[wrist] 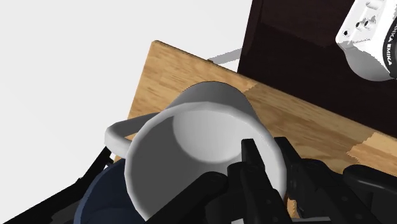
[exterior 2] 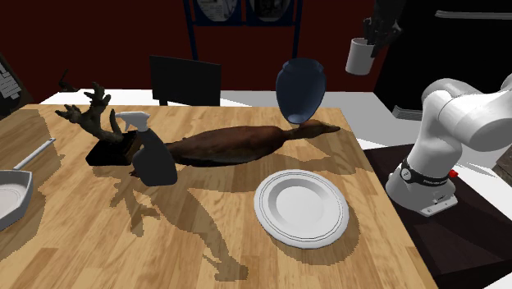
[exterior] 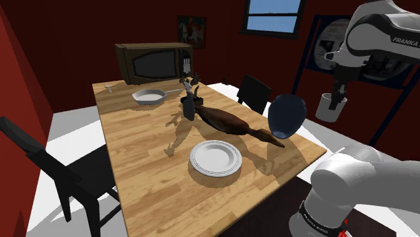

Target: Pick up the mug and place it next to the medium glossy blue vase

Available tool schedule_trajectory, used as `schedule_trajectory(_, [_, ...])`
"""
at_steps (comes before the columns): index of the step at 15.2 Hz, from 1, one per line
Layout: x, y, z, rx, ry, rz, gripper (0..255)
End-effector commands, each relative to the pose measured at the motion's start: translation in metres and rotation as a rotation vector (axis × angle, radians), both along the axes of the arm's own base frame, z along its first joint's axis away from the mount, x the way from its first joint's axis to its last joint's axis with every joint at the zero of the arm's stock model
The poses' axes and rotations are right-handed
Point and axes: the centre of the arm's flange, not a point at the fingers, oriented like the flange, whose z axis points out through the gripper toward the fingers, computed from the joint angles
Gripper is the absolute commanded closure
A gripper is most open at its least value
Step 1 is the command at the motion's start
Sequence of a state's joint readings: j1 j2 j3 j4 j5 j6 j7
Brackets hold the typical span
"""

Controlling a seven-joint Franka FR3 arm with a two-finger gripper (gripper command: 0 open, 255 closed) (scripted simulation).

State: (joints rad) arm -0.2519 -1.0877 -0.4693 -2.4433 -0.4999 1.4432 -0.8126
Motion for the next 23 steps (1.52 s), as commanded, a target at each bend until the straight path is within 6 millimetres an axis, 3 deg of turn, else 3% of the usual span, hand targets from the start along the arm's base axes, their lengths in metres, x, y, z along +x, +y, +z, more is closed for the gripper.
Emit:
schedule_trajectory(1, [0.000,0.001,-0.012,0.000,0.000,0.000,255])
schedule_trajectory(23, [0.000,0.001,-0.128,0.000,0.000,0.000,255])
